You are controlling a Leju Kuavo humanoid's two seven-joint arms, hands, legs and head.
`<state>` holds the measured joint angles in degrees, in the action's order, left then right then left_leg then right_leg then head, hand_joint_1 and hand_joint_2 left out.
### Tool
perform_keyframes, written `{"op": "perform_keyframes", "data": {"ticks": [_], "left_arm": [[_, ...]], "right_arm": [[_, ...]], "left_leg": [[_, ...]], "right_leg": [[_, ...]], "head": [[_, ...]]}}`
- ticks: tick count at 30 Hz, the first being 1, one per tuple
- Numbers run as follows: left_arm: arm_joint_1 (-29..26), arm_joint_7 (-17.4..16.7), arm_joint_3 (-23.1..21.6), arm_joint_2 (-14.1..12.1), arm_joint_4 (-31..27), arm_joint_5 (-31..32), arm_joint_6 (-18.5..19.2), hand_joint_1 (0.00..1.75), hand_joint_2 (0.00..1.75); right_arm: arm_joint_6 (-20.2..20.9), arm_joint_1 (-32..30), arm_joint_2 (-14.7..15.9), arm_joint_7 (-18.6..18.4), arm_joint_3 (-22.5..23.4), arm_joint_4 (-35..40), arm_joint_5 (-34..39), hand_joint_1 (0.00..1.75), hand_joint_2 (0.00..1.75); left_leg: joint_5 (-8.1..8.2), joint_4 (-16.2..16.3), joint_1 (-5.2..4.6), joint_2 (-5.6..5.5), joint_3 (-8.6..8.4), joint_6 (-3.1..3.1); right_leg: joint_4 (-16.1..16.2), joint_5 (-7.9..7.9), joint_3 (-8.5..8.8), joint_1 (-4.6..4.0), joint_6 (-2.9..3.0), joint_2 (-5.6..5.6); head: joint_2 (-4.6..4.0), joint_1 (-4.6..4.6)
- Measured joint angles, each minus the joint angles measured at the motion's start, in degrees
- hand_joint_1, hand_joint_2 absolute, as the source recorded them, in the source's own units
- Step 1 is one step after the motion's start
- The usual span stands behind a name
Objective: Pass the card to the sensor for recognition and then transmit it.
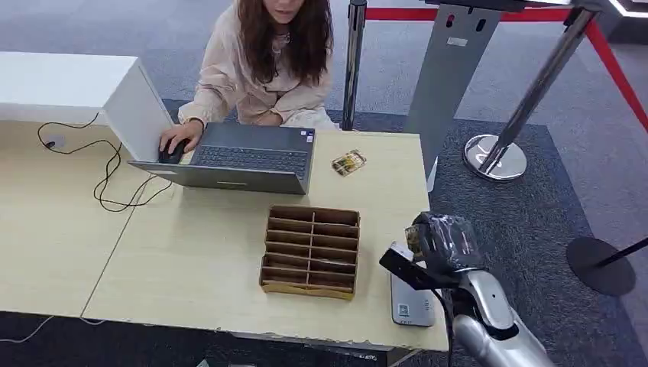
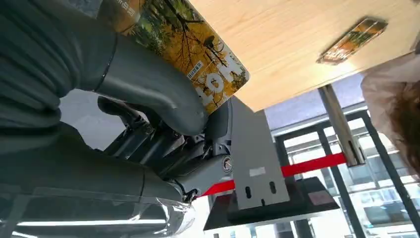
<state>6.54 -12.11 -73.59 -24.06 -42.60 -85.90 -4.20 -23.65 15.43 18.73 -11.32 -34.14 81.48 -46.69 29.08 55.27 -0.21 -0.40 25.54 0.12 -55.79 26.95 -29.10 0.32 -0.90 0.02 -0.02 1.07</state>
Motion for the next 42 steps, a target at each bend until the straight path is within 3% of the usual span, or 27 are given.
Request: {"op": "perform_keyframes", "data": {"ticks": [32, 42], "left_arm": [[0.04, 0.04, -0.06, 0.0, -0.28, -0.37, 0.0, 0.0, 1.75], [0.05, 0.04, -0.07, 0.0, -0.31, -0.5, 0.0, 0.0, 1.75]], "right_arm": [[-0.92, 2.89, -1.94, -1.7, -3.98, -10.51, 0.31, 1.75, 1.75], [-2.51, 3.57, -2.36, -0.37, -4.2, -13.11, 1.24, 1.75, 1.75]], "left_leg": [[0.0, 0.0, 0.0, 0.0, 0.0, 0.0], [0.0, 0.0, -0.01, 0.0, 0.0, 0.0]], "right_leg": [[0.0, 0.0, -0.01, 0.0, 0.0, 0.0], [0.0, 0.0, -0.01, 0.0, 0.0, 0.0]], "head": [[0.0, 0.0], [0.02, 0.0]]}}
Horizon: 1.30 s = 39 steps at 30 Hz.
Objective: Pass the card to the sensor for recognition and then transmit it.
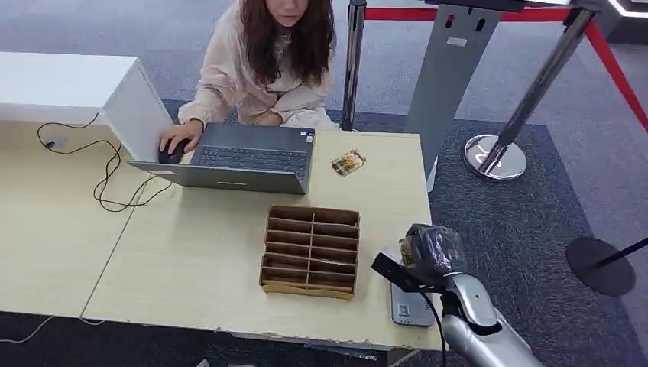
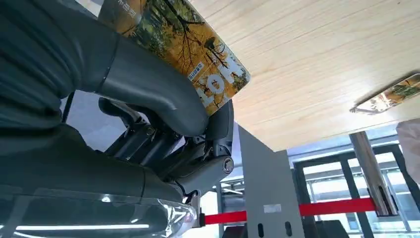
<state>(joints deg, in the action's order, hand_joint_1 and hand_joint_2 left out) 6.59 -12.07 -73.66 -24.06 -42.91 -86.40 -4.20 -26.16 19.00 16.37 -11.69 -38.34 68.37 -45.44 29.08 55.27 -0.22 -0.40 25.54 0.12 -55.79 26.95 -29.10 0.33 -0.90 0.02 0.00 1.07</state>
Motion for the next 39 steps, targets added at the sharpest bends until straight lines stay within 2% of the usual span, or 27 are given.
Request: {"op": "perform_keyframes", "data": {"ticks": [8, 15, 24, 30, 39], "left_arm": [[0.0, 0.0, 0.0, 0.0, 0.0, -0.02, -0.02, 0.0, 1.75], [0.0, 0.13, -0.07, 0.0, 0.0, 0.0, 0.07, 0.0, 1.75], [0.15, 0.15, -0.24, -0.28, 0.0, 0.22, 0.79, 0.0, 1.75], [0.51, 0.07, -0.55, -0.72, -0.04, 0.85, 1.73, 0.0, 1.75], [0.77, -0.52, -1.09, -1.25, -0.44, 1.88, 2.36, 0.0, 1.75]], "right_arm": [[-2.56, 1.65, -0.17, 0.02, 0.26, -0.77, -0.72, 1.75, 1.75], [-4.18, 5.72, 0.39, 0.55, 1.83, 2.88, -2.49, 1.75, 1.75], [-0.02, 14.71, -0.26, 1.01, 1.95, 8.81, -4.96, 1.75, 1.75], [1.03, 21.16, -3.54, 2.47, 0.7, 7.95, -1.37, 1.75, 1.75], [0.79, 28.7, -10.64, 3.67, -2.43, -0.72, 1.42, 1.75, 1.75]], "left_leg": [[0.0, 0.01, 0.0, 0.01, -0.01, 0.0], [0.0, 0.02, -0.01, 0.02, -0.02, 0.0], [-0.02, 0.02, 0.01, 0.03, -0.01, 0.01], [-0.03, 0.02, 0.03, 0.02, 0.02, 0.02], [-0.03, 0.02, 0.06, -0.01, 0.04, 0.02]], "right_leg": [[0.0, 0.0, 0.0, 0.0, 0.0, 0.0], [0.0, -0.01, 0.0, 0.0, 0.0, 0.01], [-0.04, -0.05, 0.02, -0.01, 0.01, 0.02], [-0.08, -0.05, 0.01, -0.01, 0.01, 0.01], [-0.1, -0.05, -0.01, -0.03, 0.01, 0.0]], "head": [[-0.02, 0.0], [-0.02, 0.02], [0.0, 0.0], [-0.02, 0.0], [0.0, 0.0]]}}
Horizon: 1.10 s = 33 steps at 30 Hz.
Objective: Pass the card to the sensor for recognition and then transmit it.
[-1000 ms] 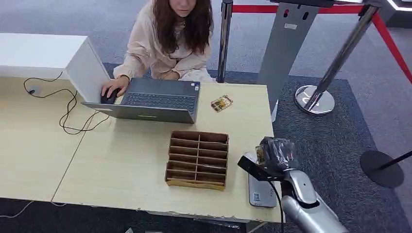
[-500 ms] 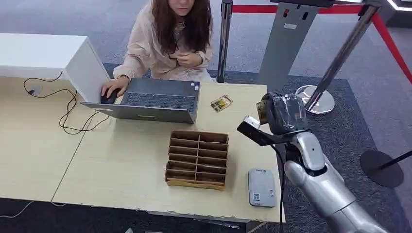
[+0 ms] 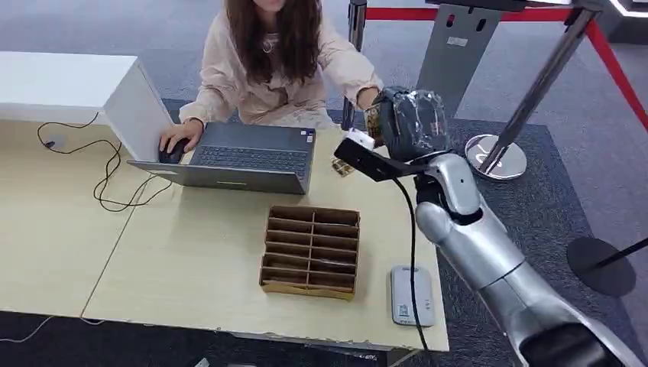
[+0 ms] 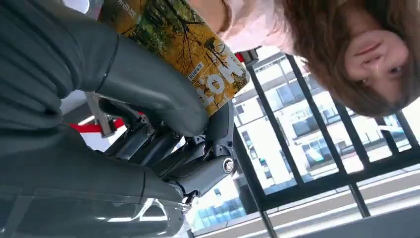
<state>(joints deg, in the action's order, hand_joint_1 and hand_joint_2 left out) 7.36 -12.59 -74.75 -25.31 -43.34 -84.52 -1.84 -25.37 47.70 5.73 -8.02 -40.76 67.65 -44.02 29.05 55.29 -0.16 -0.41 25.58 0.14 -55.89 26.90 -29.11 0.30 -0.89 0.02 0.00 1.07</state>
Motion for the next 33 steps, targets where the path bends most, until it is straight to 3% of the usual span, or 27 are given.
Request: {"op": "perform_keyframes", "data": {"ticks": [9, 20, 21, 22, 29, 30, 33], "left_arm": [[0.04, -0.04, -0.35, -0.46, -0.07, 0.7, 0.61, 0.0, 1.75], [0.06, -0.07, -1.07, -0.63, -0.07, 1.57, 1.27, 0.0, 1.75], [0.06, -0.07, -1.16, -0.63, -0.07, 1.73, 1.27, 0.0, 1.75], [0.06, -0.09, -1.23, -0.66, -0.07, 1.77, 1.36, 0.0, 1.75], [0.05, -0.13, -1.42, -0.66, -0.07, 2.32, 1.44, 0.0, 1.75], [0.05, -0.09, -1.42, -0.66, -0.07, 2.34, 1.42, 0.0, 1.75], [0.05, 0.04, -1.47, -0.66, -0.07, 2.38, 1.42, 0.0, 1.75]], "right_arm": [[-1.9, 2.71, -4.86, 2.25, -1.81, -8.77, 3.06, 1.75, 1.75], [-4.13, 3.63, -6.84, 3.76, -2.97, -15.02, 4.18, 1.71, 1.75], [-4.2, 3.62, -6.89, 3.76, -3.04, -15.39, 4.33, 0.61, 1.75], [-4.22, 3.62, -6.89, 3.83, -3.1, -15.72, 4.51, 0.02, 1.75], [-5.64, 3.53, -7.11, 5.34, -3.15, -16.86, 7.46, 0.0, 1.75], [-6.23, 3.5, -7.11, 5.94, -3.1, -16.86, 8.09, 0.0, 0.0], [-7.21, 2.75, -7.11, 8.33, -2.62, -16.24, 11.92, 0.0, 0.0]], "left_leg": [[0.0, 0.0, 0.01, 0.0, 0.02, 0.0], [0.0, 0.01, -0.01, -0.01, 0.03, 0.0], [0.0, 0.01, -0.01, 0.0, 0.04, 0.0], [0.0, 0.01, -0.01, 0.0, 0.05, 0.0], [0.0, 0.01, -0.01, 0.01, 0.03, 0.0], [0.0, 0.01, -0.01, 0.01, 0.02, 0.0], [0.0, 0.01, -0.01, 0.02, 0.02, 0.0]], "right_leg": [[0.0, 0.0, -0.02, 0.01, 0.0, 0.0], [0.01, 0.0, -0.06, 0.0, 0.0, 0.0], [0.01, 0.0, -0.06, 0.0, 0.0, 0.0], [0.01, 0.0, -0.07, 0.0, 0.0, 0.0], [0.01, 0.0, -0.08, 0.0, 0.0, 0.0], [0.01, 0.0, -0.08, 0.0, 0.0, 0.01], [0.01, 0.0, -0.08, 0.0, 0.0, 0.01]], "head": [[0.0, 0.0], [-0.02, 0.0], [0.0, 0.0], [0.0, 0.0], [-0.02, 0.0], [0.0, 0.0], [-0.02, 0.0]]}}
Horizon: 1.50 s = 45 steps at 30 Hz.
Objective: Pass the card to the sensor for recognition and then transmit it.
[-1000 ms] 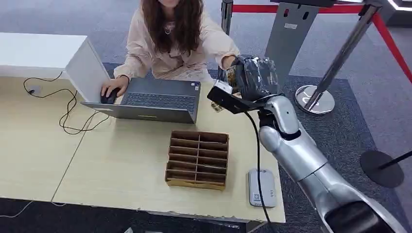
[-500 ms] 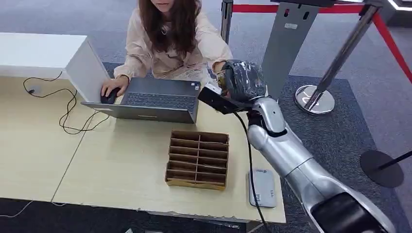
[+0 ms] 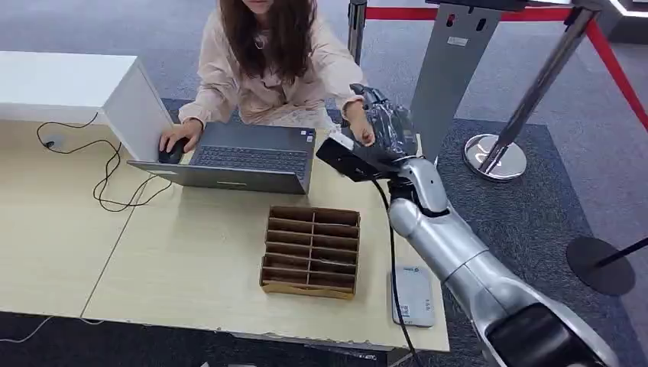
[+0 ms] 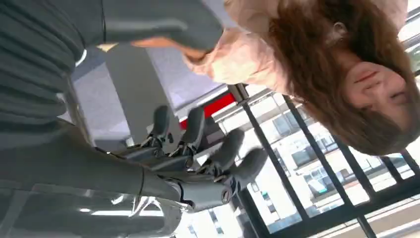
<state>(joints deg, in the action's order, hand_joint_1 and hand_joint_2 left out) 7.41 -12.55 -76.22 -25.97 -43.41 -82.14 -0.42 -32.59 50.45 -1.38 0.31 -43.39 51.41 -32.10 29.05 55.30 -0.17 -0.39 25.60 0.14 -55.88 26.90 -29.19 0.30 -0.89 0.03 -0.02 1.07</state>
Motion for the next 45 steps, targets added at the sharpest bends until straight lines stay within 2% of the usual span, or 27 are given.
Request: {"op": "perform_keyframes", "data": {"ticks": [2, 6, 7, 9, 10, 13, 15, 16, 19, 23, 29, 36, 45], "left_arm": [[-0.02, 0.02, -0.02, 0.0, 0.0, -0.02, -0.09, 0.0, 1.75], [-0.12, 0.61, -0.04, 0.0, 0.0, -0.5, -0.17, 0.0, 1.75], [-0.15, 0.68, -0.04, 0.0, 0.0, -0.57, -0.22, 0.0, 1.75], [-0.16, 0.87, -0.04, 0.0, 0.0, -0.72, -0.31, 0.0, 1.75], [-0.18, 1.09, -0.04, 0.02, 0.0, -0.98, -0.31, 0.0, 1.75], [-0.28, 1.75, -0.04, 0.09, 0.07, -1.86, -0.31, 0.0, 1.75], [-0.37, 2.16, -0.02, 0.15, 0.15, -2.49, -0.26, 0.0, 1.75], [-0.4, 2.38, 0.0, 0.18, 0.18, -2.75, -0.26, 0.0, 1.75], [-0.47, 2.84, 0.11, 0.26, 0.26, -3.24, -0.2, 0.0, 1.75], [-0.48, 3.45, 0.13, 0.52, 0.61, -3.54, -0.05, 0.0, 1.75], [-0.49, 4.83, 0.13, 1.01, 1.12, -3.78, 1.36, 0.0, 1.75], [-0.45, 5.57, 0.2, 2.08, 2.05, -4.11, 1.9, 0.0, 1.75], [-0.27, 5.55, 0.22, 2.54, 2.6, -4.7, 1.9, 0.0, 1.75]], "right_arm": [[0.04, -1.07, 0.02, 1.45, 0.37, 1.35, 3.11, 0.0, 0.0], [0.48, -5.71, 0.35, 8.33, 2.01, 6.08, 15.52, 0.0, 0.0], [0.57, -7.32, 0.63, 9.55, 2.36, 7.62, 18.19, 0.0, 1.75], [0.79, -10.34, 1.34, 10.53, 3.04, 10.25, 20.92, 0.0, 1.75], [1.31, -11.79, 1.79, 11.19, 3.43, 11.74, 23.39, 0.0, 0.0], [4.27, -16.84, 3.65, 12.13, 5.18, 16.72, 34.3, 0.0, 0.0], [4.16, -20.18, 5.24, 12.43, 6.53, 19.77, 37.94, 0.0, 0.0], [3.15, -21.57, 6.05, 12.56, 7.3, 21.28, 37.42, 0.0, 1.75], [-0.44, -25.19, 8.7, 12.89, 9.38, 25.77, 31.85, 0.0, 1.75], [-3.68, -29.15, 11.93, 9.42, 11.8, 32.52, 18.32, 0.0, 1.75], [-7.21, -34.36, 14.8, 8.17, 16.28, 43.07, 8.11, 0.0, 1.75], [-6.99, -37.59, 16.02, 6.97, 19.52, 52.2, 3.14, 0.0, 1.75], [-0.02, -38.32, 17.51, 0.85, 18.01, 54.71, -6.17, 0.0, 1.75]], "left_leg": [[0.0, 0.0, 0.0, 0.01, -0.01, 0.0], [0.0, 0.0, 0.0, -0.01, -0.03, 0.0], [0.01, 0.0, 0.0, 0.0, -0.02, 0.0], [0.01, 0.01, 0.0, 0.0, -0.02, 0.0], [0.01, 0.01, -0.01, 0.0, -0.02, 0.0], [0.01, 0.01, -0.02, 0.0, -0.01, 0.0], [0.02, 0.01, -0.03, 0.0, 0.0, 0.0], [0.01, 0.01, -0.04, 0.0, 0.0, 0.0], [0.02, 0.01, -0.05, 0.03, -0.01, -0.01], [0.03, 0.02, -0.06, 0.04, -0.02, -0.02], [0.03, 0.02, -0.05, 0.05, -0.02, -0.02], [0.03, 0.02, -0.05, 0.08, -0.01, -0.02], [0.03, 0.02, -0.04, 0.07, 0.02, -0.02]], "right_leg": [[0.0, 0.0, -0.01, 0.0, 0.0, 0.01], [0.01, 0.0, 0.0, -0.02, 0.0, 0.0], [0.01, 0.0, 0.0, -0.01, 0.0, 0.0], [0.02, 0.0, -0.01, -0.01, 0.0, 0.01], [0.03, 0.01, -0.02, -0.01, 0.0, 0.01], [0.07, 0.0, -0.01, -0.01, 0.0, 0.0], [0.08, 0.0, -0.02, 0.0, 0.0, 0.0], [0.08, 0.0, -0.02, 0.01, 0.0, 0.0], [0.08, 0.0, -0.02, 0.01, 0.0, 0.01], [0.09, 0.0, -0.02, 0.02, 0.0, 0.02], [0.09, 0.0, -0.02, 0.01, 0.0, 0.03], [0.09, 0.0, -0.01, 0.01, 0.0, 0.05], [0.09, 0.0, 0.0, 0.01, 0.0, 0.05]], "head": [[0.0, 0.0], [0.02, 0.0], [0.02, 0.0], [0.0, 0.02], [0.0, -0.02], [0.02, 0.02], [0.02, 0.02], [0.0, 0.0], [0.0, 0.02], [0.0, 0.0], [0.02, 0.0], [0.02, 0.0], [0.02, 0.0]]}}
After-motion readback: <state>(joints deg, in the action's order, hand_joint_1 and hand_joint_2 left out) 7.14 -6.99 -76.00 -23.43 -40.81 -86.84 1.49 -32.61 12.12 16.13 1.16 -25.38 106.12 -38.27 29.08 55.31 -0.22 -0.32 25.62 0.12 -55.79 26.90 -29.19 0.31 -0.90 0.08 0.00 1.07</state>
